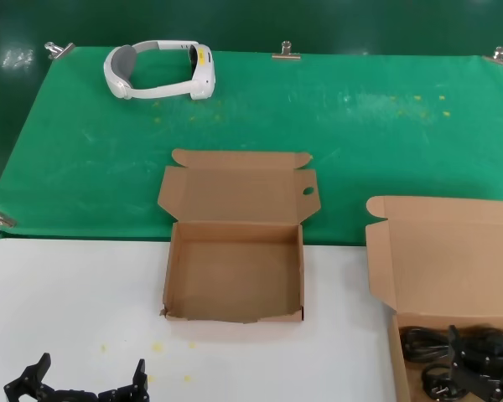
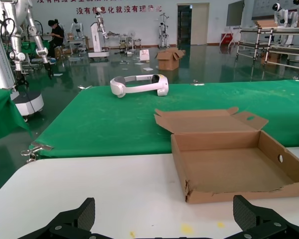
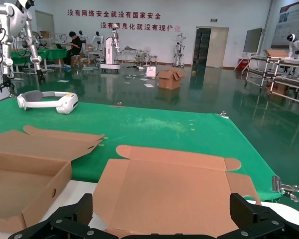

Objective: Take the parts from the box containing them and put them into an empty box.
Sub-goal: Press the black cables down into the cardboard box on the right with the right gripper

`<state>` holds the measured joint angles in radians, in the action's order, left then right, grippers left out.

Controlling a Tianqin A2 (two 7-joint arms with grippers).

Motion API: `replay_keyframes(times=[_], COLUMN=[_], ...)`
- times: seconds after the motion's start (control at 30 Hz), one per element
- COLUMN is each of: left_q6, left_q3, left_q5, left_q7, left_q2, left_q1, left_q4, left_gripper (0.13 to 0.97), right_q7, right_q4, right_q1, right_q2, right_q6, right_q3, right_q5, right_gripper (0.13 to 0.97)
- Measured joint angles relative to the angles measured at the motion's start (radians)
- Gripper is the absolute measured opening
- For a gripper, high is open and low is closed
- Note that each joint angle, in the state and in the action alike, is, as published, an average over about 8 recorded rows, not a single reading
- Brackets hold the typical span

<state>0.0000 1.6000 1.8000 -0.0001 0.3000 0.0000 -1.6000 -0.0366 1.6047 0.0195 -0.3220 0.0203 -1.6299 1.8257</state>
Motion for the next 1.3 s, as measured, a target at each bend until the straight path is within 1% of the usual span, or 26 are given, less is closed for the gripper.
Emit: replay_keyframes(times=[1.03, 1.17, 1.3], left_q6=[0.000, 0.000, 0.000], left_q3=[0.000, 0.000, 0.000], left_q5=[0.000, 0.000, 0.000], left_q7=[0.000, 0.000, 0.000], left_q2=[0.000, 0.000, 0.000], left_q1=[0.000, 0.000, 0.000], left_q4=[0.000, 0.000, 0.000], left_gripper=[0.966, 0.966, 0.966], right_q7=[0.000, -0.015, -0.069], right_q4=[0.000, -0.007, -0.023], right_q1=[0.000, 0.005, 0.018], right_q2=[0.000, -0.020, -0.073], right_q6=[0.000, 0.022, 0.077], right_q3=[0.000, -0.023, -0.086], right_q5=[0.000, 0.005, 0.035], right_gripper=[0.966, 0.966, 0.966])
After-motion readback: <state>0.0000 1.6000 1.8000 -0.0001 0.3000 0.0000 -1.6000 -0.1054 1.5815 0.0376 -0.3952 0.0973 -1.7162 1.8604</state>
